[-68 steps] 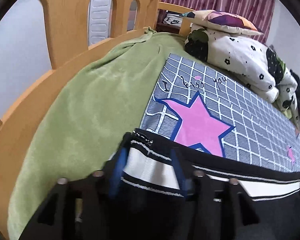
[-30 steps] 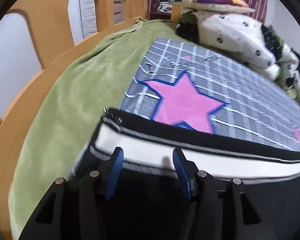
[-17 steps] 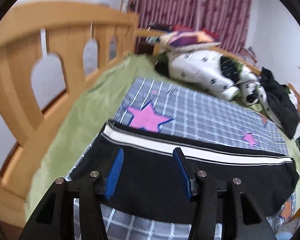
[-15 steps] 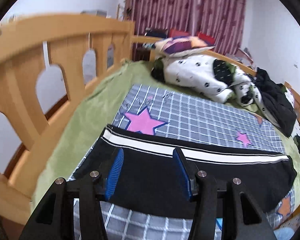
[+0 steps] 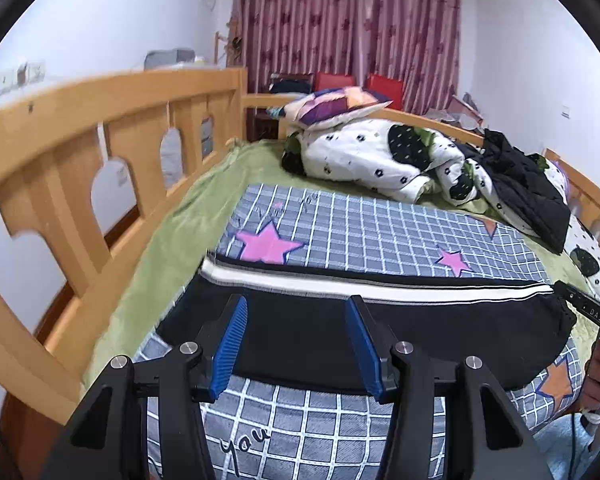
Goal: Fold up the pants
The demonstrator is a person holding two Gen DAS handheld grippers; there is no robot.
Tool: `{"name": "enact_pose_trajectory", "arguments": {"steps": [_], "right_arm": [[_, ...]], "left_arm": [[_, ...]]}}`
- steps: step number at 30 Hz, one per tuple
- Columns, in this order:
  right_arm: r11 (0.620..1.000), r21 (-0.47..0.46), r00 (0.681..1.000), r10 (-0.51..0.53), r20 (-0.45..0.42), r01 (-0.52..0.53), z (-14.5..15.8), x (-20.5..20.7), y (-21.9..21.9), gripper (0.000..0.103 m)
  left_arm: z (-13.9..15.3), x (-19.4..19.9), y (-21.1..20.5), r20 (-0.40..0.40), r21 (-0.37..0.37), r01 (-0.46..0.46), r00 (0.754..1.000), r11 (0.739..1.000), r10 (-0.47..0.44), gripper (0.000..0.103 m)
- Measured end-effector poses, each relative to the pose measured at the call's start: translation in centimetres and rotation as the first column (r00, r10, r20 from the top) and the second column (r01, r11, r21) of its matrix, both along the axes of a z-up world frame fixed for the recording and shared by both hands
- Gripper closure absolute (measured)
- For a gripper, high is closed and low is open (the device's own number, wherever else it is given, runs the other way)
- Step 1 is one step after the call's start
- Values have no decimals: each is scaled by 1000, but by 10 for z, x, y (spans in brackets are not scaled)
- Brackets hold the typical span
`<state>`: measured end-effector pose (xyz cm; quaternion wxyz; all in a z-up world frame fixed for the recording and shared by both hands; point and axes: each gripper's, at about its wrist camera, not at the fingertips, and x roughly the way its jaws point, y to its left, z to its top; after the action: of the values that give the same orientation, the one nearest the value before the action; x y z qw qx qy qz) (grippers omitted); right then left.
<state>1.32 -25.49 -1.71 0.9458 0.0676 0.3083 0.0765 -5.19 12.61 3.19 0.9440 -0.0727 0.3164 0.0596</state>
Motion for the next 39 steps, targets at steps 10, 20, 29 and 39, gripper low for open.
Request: {"name": "enact_pose_trajectory", "arguments": {"steps": [10, 20, 29, 39], "right_arm": [[997, 69, 978, -29, -207, 44, -96, 53, 7, 58], [1000, 18, 977, -14, -211, 18, -110, 60, 27, 58], [999, -23, 982, -47, -185, 43, -124, 51, 14, 58], [997, 15, 991, -73, -111, 75, -121, 18, -43, 56]], "left_arm": [[-178, 45, 106, -245, -329, -160, 966, 931, 79, 46], [-225, 75, 173, -177, -493, -206, 975, 846, 134, 48], [-231, 96, 201, -213, -541, -349, 937, 766, 277, 86], [-125, 109, 93, 23, -26, -267, 963, 963, 268, 93]]}}
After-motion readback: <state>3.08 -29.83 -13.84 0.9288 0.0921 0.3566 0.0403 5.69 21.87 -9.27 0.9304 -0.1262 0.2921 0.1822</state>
